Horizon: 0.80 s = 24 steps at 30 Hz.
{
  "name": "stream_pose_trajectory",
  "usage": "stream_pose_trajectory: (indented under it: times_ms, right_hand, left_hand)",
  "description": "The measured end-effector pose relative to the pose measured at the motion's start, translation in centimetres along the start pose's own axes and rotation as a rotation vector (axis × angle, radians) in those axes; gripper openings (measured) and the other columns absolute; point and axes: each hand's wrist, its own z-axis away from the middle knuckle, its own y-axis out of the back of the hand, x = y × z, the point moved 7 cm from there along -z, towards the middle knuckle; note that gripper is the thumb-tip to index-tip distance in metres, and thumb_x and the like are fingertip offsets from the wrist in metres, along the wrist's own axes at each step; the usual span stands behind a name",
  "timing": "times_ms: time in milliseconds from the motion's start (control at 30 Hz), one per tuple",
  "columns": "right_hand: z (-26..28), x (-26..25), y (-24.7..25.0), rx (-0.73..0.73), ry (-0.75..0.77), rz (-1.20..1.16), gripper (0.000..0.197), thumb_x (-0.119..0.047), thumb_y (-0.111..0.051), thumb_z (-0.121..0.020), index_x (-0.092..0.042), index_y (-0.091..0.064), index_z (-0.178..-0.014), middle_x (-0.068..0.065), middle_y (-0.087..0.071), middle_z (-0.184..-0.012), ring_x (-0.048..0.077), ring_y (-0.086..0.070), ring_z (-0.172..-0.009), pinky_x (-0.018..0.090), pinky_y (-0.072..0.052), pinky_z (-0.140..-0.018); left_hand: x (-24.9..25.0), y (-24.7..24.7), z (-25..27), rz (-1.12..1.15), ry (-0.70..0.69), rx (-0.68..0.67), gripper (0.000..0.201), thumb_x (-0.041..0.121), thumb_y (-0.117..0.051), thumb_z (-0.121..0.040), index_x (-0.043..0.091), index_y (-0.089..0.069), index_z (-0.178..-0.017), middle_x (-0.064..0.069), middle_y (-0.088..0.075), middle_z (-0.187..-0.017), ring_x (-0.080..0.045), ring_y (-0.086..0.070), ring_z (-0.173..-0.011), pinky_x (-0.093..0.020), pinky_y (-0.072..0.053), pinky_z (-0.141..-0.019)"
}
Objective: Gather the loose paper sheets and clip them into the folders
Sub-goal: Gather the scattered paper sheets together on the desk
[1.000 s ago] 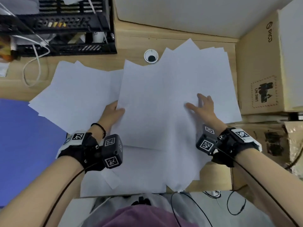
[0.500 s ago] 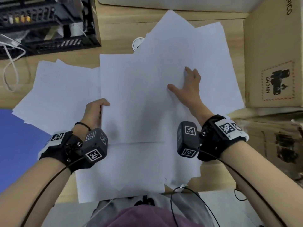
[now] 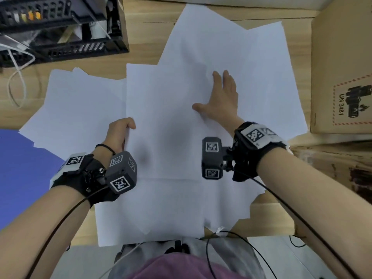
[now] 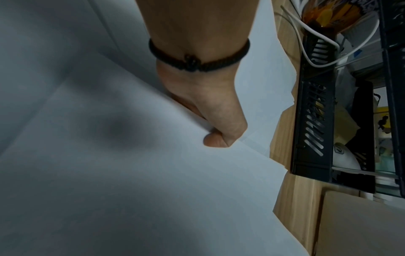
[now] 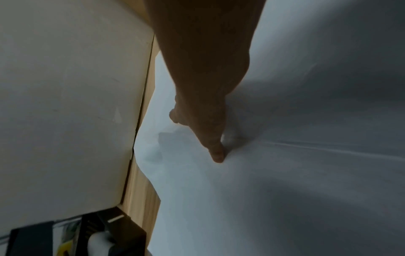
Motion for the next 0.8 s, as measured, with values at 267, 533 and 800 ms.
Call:
stream_pose_trajectory:
  times_ms: [267, 533, 800]
  right_hand:
    - [2.0, 2.7, 0.3, 0.176, -0.446, -1.080, 0.080, -0.021, -0.074, -0.081, -0.021, -0.025, -0.144, 0.008, -0.040, -0.133, 0.019, -0.056, -0.105, 0.030, -0.055, -0.077]
    - [3.2, 1.2, -1.5, -0.040, -0.451, -1.244, 0.114, -0.037, -0.082, -0.074, -0.022, -0.001, -0.153, 0.011, -0.027, -0.152, 0.025, -0.044, -0.131, 0.042, -0.042, -0.106]
    - [6.8, 1.4, -0.3, 0.018, -0.417, -1.117, 0.010, 0.001, -0.061, -0.090, -0.004, -0.053, -0.094, 0.003, -0.061, -0.073, 0.009, -0.058, -0.047, 0.019, -0.045, -0.041]
  left_hand:
    - [0.0, 0.3, -0.7, -0.027, -0.015, 0.006, 0.021, 0.012, -0.058, -0.046, 0.012, -0.053, -0.067, -0.007, -0.048, -0.079, -0.026, -0.046, -0.078, -0.036, -0.042, -0.068]
    - [0.2, 0.5, -0.7, -0.064, -0.058, -0.001, 0.016, 0.008, -0.054, -0.041, 0.012, -0.050, -0.056, -0.007, -0.046, -0.076, -0.025, -0.042, -0.078, -0.038, -0.038, -0.071]
    - [1.8, -2.9, 2.6, -0.238, -0.286, -0.212, 0.019, -0.003, -0.057, -0.082, 0.015, -0.061, -0.087, -0.002, -0.063, -0.085, -0.018, -0.059, -0.074, -0.025, -0.050, -0.067]
